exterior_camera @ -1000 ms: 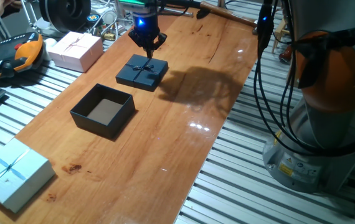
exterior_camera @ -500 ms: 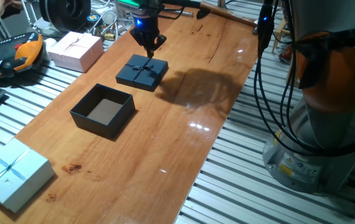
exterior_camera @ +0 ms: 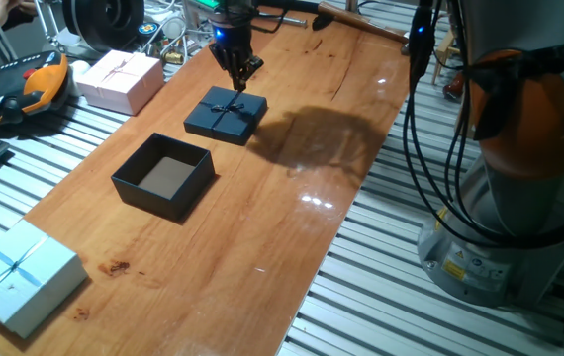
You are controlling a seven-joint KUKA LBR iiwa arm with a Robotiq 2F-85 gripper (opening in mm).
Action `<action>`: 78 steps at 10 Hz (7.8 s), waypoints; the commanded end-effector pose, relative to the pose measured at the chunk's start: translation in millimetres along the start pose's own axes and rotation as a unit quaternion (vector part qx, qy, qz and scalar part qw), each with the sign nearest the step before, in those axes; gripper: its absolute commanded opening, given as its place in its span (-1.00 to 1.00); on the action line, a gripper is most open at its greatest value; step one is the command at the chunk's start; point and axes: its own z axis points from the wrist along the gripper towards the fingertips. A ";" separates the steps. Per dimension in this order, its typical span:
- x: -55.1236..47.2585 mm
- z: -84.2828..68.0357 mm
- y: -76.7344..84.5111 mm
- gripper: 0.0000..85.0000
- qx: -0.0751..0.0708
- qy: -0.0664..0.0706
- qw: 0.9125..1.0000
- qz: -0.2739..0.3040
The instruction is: Cover the box
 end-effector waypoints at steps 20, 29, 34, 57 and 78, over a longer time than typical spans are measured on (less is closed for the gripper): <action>-7.8 43.9 35.3 -0.60 -0.002 0.015 1.000 -0.018; -7.0 44.9 35.8 -1.00 0.031 0.003 0.999 -0.038; -7.4 51.3 44.9 -0.60 0.011 -0.004 0.999 -0.043; -9.5 88.1 63.6 -0.20 0.012 0.027 0.995 0.098; -9.7 101.6 64.4 -0.20 0.010 0.036 0.991 0.125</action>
